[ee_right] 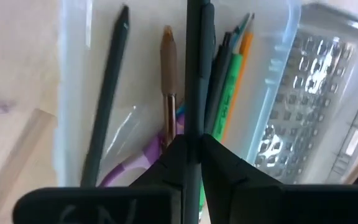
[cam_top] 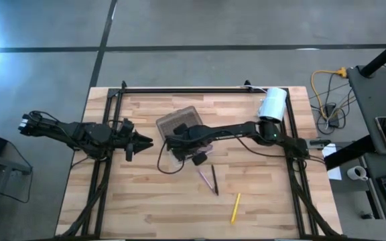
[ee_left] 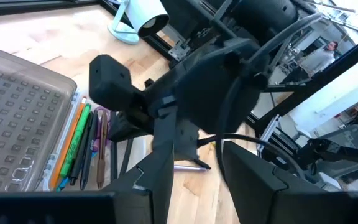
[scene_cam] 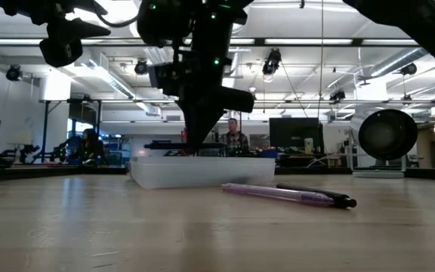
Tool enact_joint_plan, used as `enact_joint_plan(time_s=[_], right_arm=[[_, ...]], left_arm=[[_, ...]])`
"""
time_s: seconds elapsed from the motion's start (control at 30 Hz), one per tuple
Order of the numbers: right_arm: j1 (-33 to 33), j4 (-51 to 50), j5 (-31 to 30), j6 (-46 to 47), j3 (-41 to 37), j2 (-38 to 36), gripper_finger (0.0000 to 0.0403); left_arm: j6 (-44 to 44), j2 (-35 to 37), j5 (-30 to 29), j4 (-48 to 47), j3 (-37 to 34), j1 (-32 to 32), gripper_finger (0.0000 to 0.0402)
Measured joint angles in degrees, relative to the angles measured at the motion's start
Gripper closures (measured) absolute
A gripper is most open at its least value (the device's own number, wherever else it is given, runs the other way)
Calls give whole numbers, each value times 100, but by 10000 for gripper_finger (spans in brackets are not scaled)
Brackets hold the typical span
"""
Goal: Pick & place school supplies into a supply box
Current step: Put the black pen into the black supply box, then put the yellow pen into the black supply box
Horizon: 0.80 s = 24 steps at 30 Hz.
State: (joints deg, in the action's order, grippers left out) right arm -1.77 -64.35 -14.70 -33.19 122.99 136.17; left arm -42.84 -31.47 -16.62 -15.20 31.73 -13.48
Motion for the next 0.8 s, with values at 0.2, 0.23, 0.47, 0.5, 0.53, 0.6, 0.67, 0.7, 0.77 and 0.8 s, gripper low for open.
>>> enact_joint_plan(time_s=[0.2,0.23,0.47,0.5,0.53,0.6,0.67,0.7,0.77,0.8], right_arm=[[37,-36,-49,288,-39,51,335],[35,-50,-48,304,-63,51,323],[17,-345,-42,542,-87,20,262],[6,-398,-42,623,-85,4,256],[-8,-435,-39,728,-82,-33,252],[-49,-449,-13,925,-81,-164,248],[-95,-471,15,1052,-87,-339,247],[-110,-504,22,1119,-88,-422,248],[-140,-580,26,1325,-114,-578,252],[-158,-626,62,1455,-142,-643,255]], left_arm=[[1,-1,-9,2,0,-1,279],[1,0,-14,0,0,0,279],[19,0,-17,0,0,0,279],[21,0,-17,0,0,1,279],[23,1,-17,1,0,0,279],[25,1,-15,0,0,-1,279],[25,1,-15,0,0,1,279],[27,-1,-15,0,0,0,279],[27,1,-15,0,0,1,279],[27,0,-15,-1,0,0,279]])
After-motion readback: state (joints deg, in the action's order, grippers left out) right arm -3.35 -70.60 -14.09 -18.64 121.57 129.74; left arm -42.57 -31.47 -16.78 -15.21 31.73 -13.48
